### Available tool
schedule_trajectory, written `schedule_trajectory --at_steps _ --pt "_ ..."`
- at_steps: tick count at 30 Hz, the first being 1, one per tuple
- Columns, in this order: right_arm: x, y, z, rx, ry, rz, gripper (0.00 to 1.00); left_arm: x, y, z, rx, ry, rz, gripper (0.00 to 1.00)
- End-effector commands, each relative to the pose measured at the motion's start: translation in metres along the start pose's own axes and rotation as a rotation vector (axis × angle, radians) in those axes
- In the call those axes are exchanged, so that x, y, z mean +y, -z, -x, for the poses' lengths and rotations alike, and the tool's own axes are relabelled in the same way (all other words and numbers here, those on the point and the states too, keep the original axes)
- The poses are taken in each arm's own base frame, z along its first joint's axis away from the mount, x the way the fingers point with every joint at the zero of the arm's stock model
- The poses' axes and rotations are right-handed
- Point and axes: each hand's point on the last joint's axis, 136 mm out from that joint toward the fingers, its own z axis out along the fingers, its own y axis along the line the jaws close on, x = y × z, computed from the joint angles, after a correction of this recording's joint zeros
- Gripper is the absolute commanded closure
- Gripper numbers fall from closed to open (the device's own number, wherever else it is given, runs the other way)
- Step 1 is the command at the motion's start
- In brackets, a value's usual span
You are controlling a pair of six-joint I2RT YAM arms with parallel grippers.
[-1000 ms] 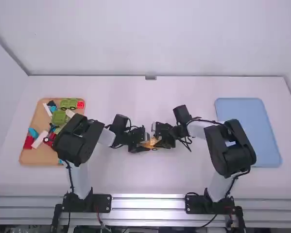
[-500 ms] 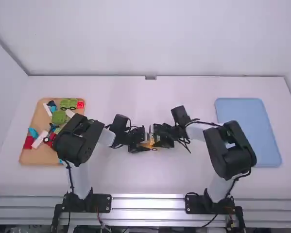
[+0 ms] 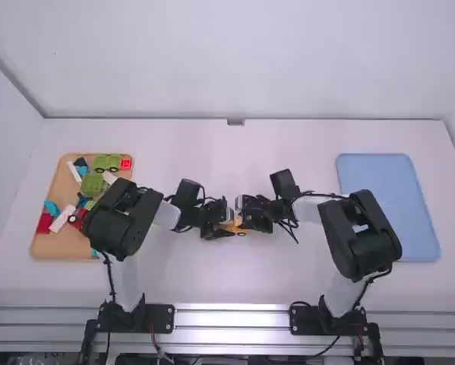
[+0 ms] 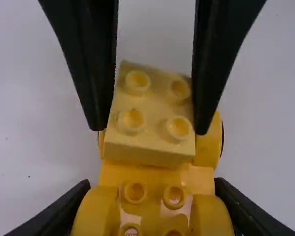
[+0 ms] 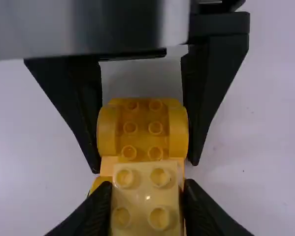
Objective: Assemble lego blocks to make yellow taxi
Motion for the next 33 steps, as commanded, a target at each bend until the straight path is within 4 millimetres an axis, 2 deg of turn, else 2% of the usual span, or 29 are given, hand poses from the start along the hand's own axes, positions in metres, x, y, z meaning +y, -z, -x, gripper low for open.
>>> schedule_trajectory --at_steps 1,7,19,22,23,26,30,33 --pt "0.001 0.005 0.002 -0.005 -0.020 -0.006 0.66 -0.013 -0.003 -0.019 0.060 0.061 -0.019 0.59" --pt "0.000 0.008 0.003 0.007 -0.088 0.009 0.67 -0.014 -0.003 -0.020 0.062 0.064 -0.021 0.60" --pt "0.004 0.007 0.003 0.016 -0.099 0.023 0.64 -0.014 -0.004 -0.020 0.061 0.063 -0.022 0.60" --pt "0.003 0.007 0.004 0.014 -0.093 0.020 0.54 -0.012 -0.002 -0.021 0.062 0.068 -0.016 0.60" --pt "0.003 0.007 0.004 0.013 -0.092 0.019 0.46 -0.012 -0.002 -0.021 0.061 0.068 -0.016 0.60" --pt "-0.001 0.007 0.007 0.001 -0.080 0.009 0.43 -0.014 -0.004 -0.020 0.061 0.063 -0.022 0.60" --pt "-0.007 0.011 0.024 -0.084 -0.034 0.002 0.44 -0.014 -0.004 -0.020 0.062 0.063 -0.021 0.59" --pt "-0.008 0.031 0.042 -0.172 -0.004 0.004 0.48 -0.014 -0.003 -0.020 0.062 0.064 -0.021 0.59"
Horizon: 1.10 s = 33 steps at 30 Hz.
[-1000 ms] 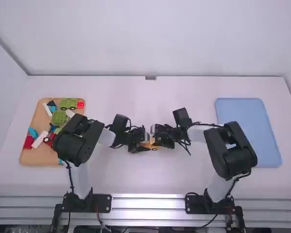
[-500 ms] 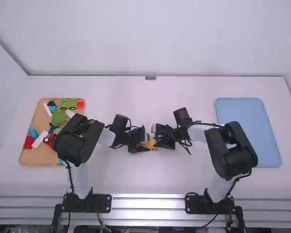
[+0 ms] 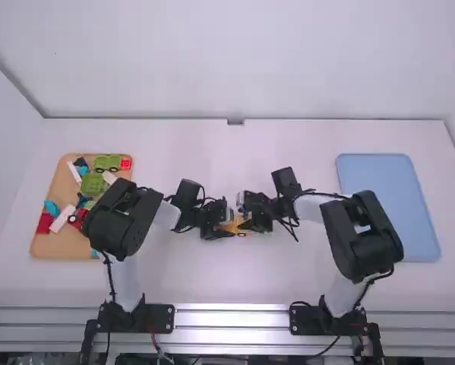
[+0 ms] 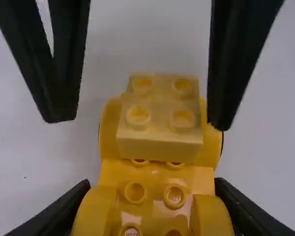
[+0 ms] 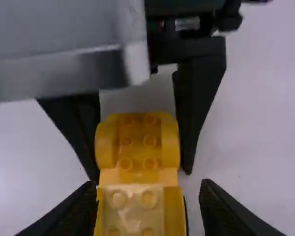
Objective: Assemble lego blocks to make yellow taxi
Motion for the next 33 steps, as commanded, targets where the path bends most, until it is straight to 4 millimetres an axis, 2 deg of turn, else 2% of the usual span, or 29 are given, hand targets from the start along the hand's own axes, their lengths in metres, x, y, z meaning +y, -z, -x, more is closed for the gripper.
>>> schedule_trajectory --at_steps 1,2,3,4,5,6,11,14,19,26,33 --pt "-0.003 0.025 0.035 -0.124 0.082 -0.007 0.50 -0.012 -0.004 -0.021 0.065 0.060 -0.014 0.59" --pt "-0.001 0.032 0.038 -0.147 0.107 -0.002 0.55 -0.012 -0.004 -0.020 0.065 0.060 -0.015 0.59" --pt "0.000 0.036 0.037 -0.150 0.114 -0.004 0.70 -0.012 -0.004 -0.020 0.065 0.059 -0.014 0.59" --pt "0.000 0.037 0.036 -0.147 0.112 -0.005 0.75 -0.012 -0.004 -0.020 0.064 0.058 -0.013 0.59" --pt "-0.001 0.039 0.030 -0.131 0.088 -0.011 0.98 -0.012 -0.004 -0.020 0.063 0.057 -0.013 0.59" --pt "0.000 0.039 0.026 -0.116 0.063 -0.007 1.00 -0.011 -0.004 -0.020 0.062 0.055 -0.011 0.59" --pt "0.007 0.025 0.008 -0.034 0.033 0.010 1.00 -0.011 -0.004 -0.019 0.060 0.051 -0.009 0.59" --pt "0.004 0.016 -0.004 0.006 -0.023 0.008 1.00 -0.011 -0.004 -0.020 0.062 0.055 -0.011 0.59" --pt "0.009 0.004 -0.014 0.033 -0.052 0.036 1.00 -0.011 -0.004 -0.020 0.062 0.055 -0.011 0.60" --pt "0.012 -0.003 -0.022 0.063 -0.063 0.048 1.00 -0.011 -0.004 -0.020 0.062 0.055 -0.011 0.60" --pt "0.011 -0.012 -0.035 0.185 -0.092 0.006 1.00 -0.011 -0.004 -0.020 0.063 0.057 -0.012 0.60"
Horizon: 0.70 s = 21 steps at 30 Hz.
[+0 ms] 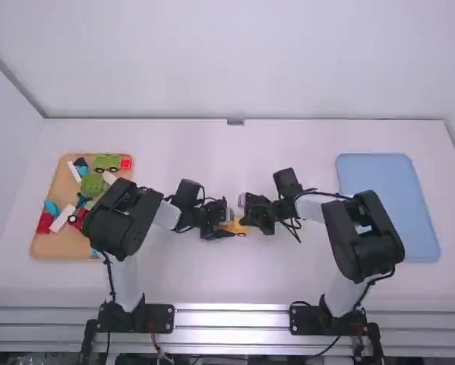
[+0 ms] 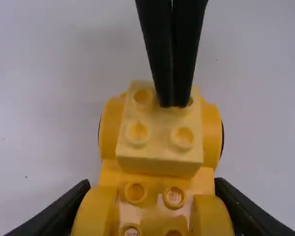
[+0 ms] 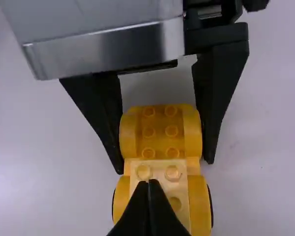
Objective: Assemble lego blocks to make yellow taxi
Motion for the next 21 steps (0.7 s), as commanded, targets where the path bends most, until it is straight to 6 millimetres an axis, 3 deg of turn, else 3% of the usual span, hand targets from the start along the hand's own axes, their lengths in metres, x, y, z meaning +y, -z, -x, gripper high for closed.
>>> schedule_trajectory --at_steps 1,16,19,21 --pt "-0.001 -0.010 -0.027 0.151 -0.058 -0.035 1.00 -0.012 -0.004 -0.020 0.063 0.069 -0.015 0.60" --pt "0.001 -0.014 -0.050 0.200 -0.110 -0.054 1.00 -0.012 -0.004 -0.020 0.062 0.068 -0.014 0.61" --pt "-0.009 -0.013 -0.039 0.176 -0.081 -0.072 1.00 -0.011 -0.004 -0.019 0.062 0.068 -0.014 0.61" --pt "-0.017 -0.005 -0.015 0.123 -0.026 -0.078 1.00 -0.011 -0.004 -0.019 0.060 0.063 -0.011 0.60"
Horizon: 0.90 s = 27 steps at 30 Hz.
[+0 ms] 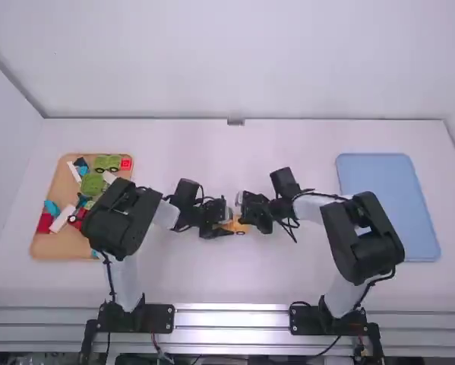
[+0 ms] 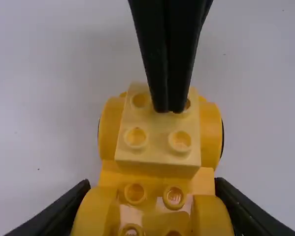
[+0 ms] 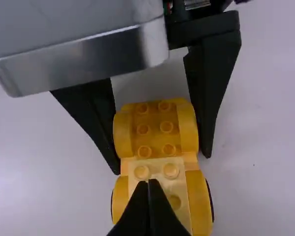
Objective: Assemble lego blocks to make yellow taxi
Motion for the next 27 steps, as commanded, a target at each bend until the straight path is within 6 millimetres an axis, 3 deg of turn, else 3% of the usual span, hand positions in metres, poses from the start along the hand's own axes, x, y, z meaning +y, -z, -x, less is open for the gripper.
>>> schedule_trajectory --at_steps 1,3,6,7,8,9,10,14,16,18,23,27 --pt "-0.012 0.000 -0.004 0.070 0.043 -0.045 1.00 -0.015 -0.006 -0.017 0.055 0.062 -0.029 0.60" --pt "-0.018 0.011 0.018 0.033 0.117 -0.065 1.00 -0.015 -0.006 -0.017 0.055 0.061 -0.028 0.60" --pt "-0.034 0.029 0.047 0.010 0.197 -0.145 0.88 -0.015 -0.006 -0.017 0.054 0.061 -0.028 0.59" --pt "-0.040 0.037 0.055 0.014 0.216 -0.184 0.79 -0.014 -0.006 -0.016 0.052 0.057 -0.025 0.59" --pt "-0.047 0.049 0.063 0.020 0.215 -0.238 0.58 -0.013 -0.006 -0.016 0.050 0.053 -0.022 0.58" --pt "-0.050 0.055 0.067 0.024 0.211 -0.264 0.19 -0.013 -0.006 -0.015 0.048 0.050 -0.020 0.57" --pt "-0.052 0.061 0.071 0.029 0.199 -0.296 0.02 -0.012 -0.006 -0.015 0.046 0.047 -0.018 0.56" --pt "-0.067 0.083 0.073 0.065 0.097 -0.427 0.02 -0.010 -0.006 -0.013 0.045 0.043 -0.016 0.51" --pt "-0.072 0.092 0.070 0.075 0.051 -0.466 0.02 -0.009 -0.006 -0.013 0.043 0.040 -0.013 0.44" --pt "-0.079 0.100 0.065 0.084 -0.030 -0.518 0.03 -0.004 -0.005 -0.012 0.039 0.039 -0.004 0.27" --pt "-0.089 0.109 0.054 0.103 -0.122 -0.578 0.02 0.001 -0.006 -0.006 0.032 0.028 0.001 0.03" --pt "-0.091 0.112 0.051 0.108 -0.144 -0.593 0.02 0.013 -0.001 0.000 0.027 0.100 0.025 0.01"
